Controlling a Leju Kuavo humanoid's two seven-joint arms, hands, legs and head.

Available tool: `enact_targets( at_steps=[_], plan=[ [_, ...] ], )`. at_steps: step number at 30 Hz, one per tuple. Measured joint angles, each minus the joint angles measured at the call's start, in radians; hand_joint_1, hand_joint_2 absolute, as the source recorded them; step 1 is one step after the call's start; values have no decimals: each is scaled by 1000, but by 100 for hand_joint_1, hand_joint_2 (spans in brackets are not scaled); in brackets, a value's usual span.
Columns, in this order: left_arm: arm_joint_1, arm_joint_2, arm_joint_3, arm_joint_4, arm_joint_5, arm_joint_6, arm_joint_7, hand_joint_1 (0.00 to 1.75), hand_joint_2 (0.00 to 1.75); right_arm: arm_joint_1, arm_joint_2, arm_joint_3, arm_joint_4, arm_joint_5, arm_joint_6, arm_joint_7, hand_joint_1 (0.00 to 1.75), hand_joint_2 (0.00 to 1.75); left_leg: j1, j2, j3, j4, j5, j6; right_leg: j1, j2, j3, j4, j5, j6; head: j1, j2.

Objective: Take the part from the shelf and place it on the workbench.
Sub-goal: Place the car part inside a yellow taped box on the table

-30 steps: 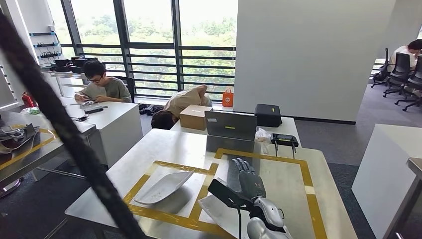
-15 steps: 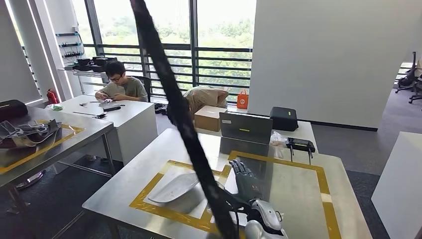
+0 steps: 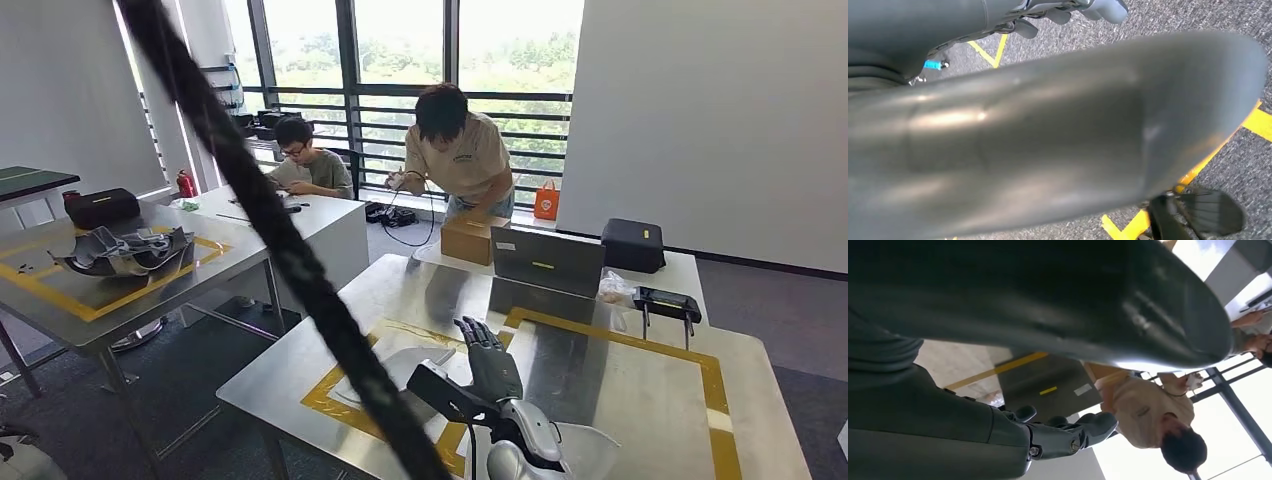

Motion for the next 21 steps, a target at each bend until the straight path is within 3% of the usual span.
enact_targets(
  at_steps=[1,3,5,6,8,9,10,11,12,13,14,16,18,20,21],
  plan=[
    [-3,0,0,0,-3,1,1,0,0,0,1,0,-3,0,-2,-1,0,0,-4,23,25,-57,22,5,3,-9,4,1,-4,5,0,0],
    [-8,-2,0,-1,-8,6,2,0,0,-1,3,0,-6,-1,-3,-3,0,0,-12,45,40,-96,24,20,12,-28,9,-1,-9,14,1,0],
    [-8,-3,0,-1,-10,11,2,0,0,0,8,1,-7,0,-2,-6,0,0,-12,21,38,-101,27,37,15,-48,14,-4,-13,23,3,0],
    [-6,-4,0,-1,-10,14,2,0,0,-1,10,1,-9,0,-2,-8,0,0,-12,9,38,-102,28,44,12,-38,12,4,-22,29,3,0],
    [-7,-6,0,-1,-11,16,1,0,0,-1,12,4,-13,0,-3,-13,0,0,-9,-17,39,-104,31,56,8,13,-21,80,-67,36,4,0],
    [-8,-8,0,-1,-11,17,1,0,0,0,12,5,-14,0,-3,-14,0,0,-10,-31,39,-104,31,60,8,42,-54,150,-100,36,4,0],
    [-10,-8,0,-1,-11,17,1,0,0,2,12,6,-14,0,-3,-14,0,0,-11,-45,39,-104,31,64,10,56,-92,224,-128,34,4,0],
    [-11,-8,0,-1,-11,17,1,0,0,5,11,7,-14,0,-3,-14,0,0,-14,-62,39,-104,31,66,13,62,-124,279,-141,30,4,0],
    [-10,-8,0,-1,-11,17,1,0,0,7,11,7,-14,0,-3,-14,0,0,-17,-78,40,-103,31,67,16,65,-142,301,-135,24,4,0],
    [-10,-8,0,-1,-11,17,1,0,0,8,11,7,-14,0,-3,-14,0,0,-19,-94,41,-103,31,67,19,70,-139,278,-108,16,4,0],
    [-9,-8,0,-1,-11,17,2,0,0,7,11,8,-15,0,-3,-15,0,0,-21,-110,43,-103,31,68,24,80,-119,220,-66,6,4,0],
    [-10,-11,0,-1,-9,17,3,0,0,2,11,8,-15,-1,-4,-17,0,0,-21,-137,44,-102,32,66,28,128,-60,75,4,-12,3,0],
    [-13,-13,0,-1,-5,17,2,0,0,-3,11,8,-15,-2,-6,-19,0,0,-16,-162,37,-103,34,58,29,159,-29,4,22,-15,3,0],
    [-11,-13,0,-1,0,18,1,0,0,-5,14,8,-15,-5,-7,-24,0,0,-12,-187,32,-107,39,45,29,141,-20,-8,22,-12,4,0],
    [-8,-13,1,-1,3,18,0,0,0,-6,15,8,-17,-7,-7,-27,0,0,-13,-181,29,-104,37,40,28,128,-14,-16,25,-14,4,0]
  ],
)
